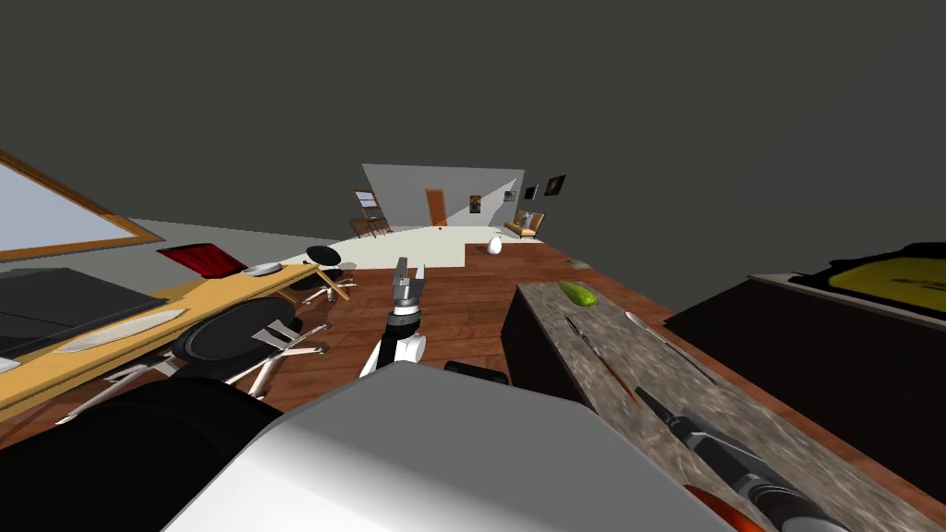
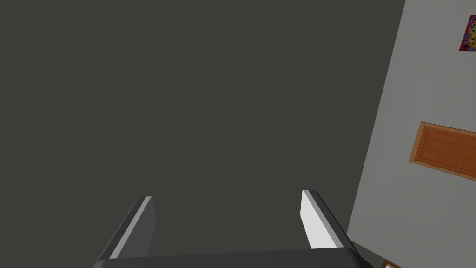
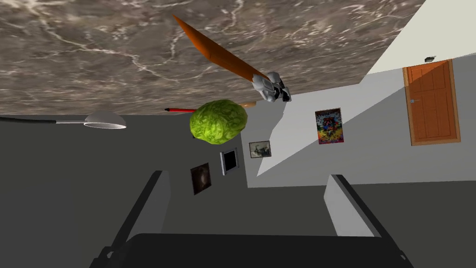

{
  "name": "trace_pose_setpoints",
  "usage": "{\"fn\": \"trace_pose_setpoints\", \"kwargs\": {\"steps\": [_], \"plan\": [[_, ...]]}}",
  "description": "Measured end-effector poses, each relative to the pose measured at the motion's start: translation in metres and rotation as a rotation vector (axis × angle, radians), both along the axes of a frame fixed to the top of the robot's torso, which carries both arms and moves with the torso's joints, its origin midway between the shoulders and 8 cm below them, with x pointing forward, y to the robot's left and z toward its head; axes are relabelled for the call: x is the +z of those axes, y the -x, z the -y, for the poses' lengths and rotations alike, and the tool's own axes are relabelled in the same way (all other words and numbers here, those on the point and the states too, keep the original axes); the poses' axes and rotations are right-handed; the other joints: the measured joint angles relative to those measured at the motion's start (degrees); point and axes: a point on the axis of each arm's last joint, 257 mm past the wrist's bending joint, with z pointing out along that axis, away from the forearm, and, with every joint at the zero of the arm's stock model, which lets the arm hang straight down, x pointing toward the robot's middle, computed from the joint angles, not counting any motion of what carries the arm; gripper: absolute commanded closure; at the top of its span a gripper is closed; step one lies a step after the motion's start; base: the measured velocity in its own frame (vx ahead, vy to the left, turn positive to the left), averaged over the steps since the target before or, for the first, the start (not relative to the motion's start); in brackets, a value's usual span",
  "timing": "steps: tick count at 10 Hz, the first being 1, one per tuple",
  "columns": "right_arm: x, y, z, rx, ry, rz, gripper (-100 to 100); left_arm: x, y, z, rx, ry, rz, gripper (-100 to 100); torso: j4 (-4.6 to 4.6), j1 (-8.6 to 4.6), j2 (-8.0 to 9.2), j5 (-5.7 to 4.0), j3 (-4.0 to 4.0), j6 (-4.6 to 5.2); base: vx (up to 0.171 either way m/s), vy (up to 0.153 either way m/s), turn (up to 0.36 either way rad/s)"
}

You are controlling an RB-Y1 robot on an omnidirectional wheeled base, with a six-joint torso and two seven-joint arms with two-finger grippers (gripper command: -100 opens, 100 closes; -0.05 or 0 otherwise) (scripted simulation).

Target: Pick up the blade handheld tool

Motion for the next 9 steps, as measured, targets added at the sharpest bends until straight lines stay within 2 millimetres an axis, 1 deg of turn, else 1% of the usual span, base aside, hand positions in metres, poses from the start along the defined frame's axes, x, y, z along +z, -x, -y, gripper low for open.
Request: {"fn": "trace_pose_setpoints", "kwargs": {"steps": [2, 3, 4, 5, 7, 8, 9], "plan": [[-0.010, 0.015, 0.010, 0.012, 0.036, -0.082, -100, 0.000, 0.000, 0.000, 0.000, 0.000, 0.000, 0, -0.02, 0.00, -0.07, 0.00, -0.04, -0.03, 0.059, 0.021, 0.149], [-0.014, 0.019, 0.014, 0.018, 0.048, -0.105, -100, 0.000, 0.000, 0.000, 0.000, 0.000, 0.000, 0, -0.01, -0.02, -0.03, -0.01, -0.02, 0.00, 0.050, 0.016, 0.157], [-0.020, 0.027, 0.020, 0.026, 0.062, -0.142, -100, 0.000, 0.000, 0.000, 0.000, 0.000, 0.000, 0, -0.01, -0.04, -0.03, -0.01, -0.02, -0.02, 0.069, 0.029, 0.218], [-0.025, 0.037, 0.024, 0.035, 0.076, -0.186, -100, 0.000, 0.000, 0.000, 0.000, 0.000, 0.000, 0, -0.02, 0.01, -0.08, 0.00, -0.05, -0.03, 0.050, 0.018, 0.065], [-0.032, 0.048, 0.031, 0.051, 0.097, -0.243, -100, 0.000, 0.000, 0.000, 0.000, 0.000, 0.000, 0, -0.01, -0.01, -0.03, 0.00, -0.02, -0.02, 0.059, 0.015, 0.177], [-0.036, 0.060, 0.036, 0.059, 0.110, -0.288, -100, 0.000, 0.000, 0.000, 0.000, 0.000, 0.000, 0, -0.02, -0.03, -0.08, 0.00, -0.05, -0.02, 0.081, 0.007, 0.243], [-0.042, 0.072, 0.038, 0.069, 0.120, -0.332, -100, 0.000, 0.000, 0.000, 0.000, 0.000, 0.000, 0, -0.03, -0.04, -0.13, -0.01, -0.08, -0.02, 0.055, 0.007, 0.066]]}}
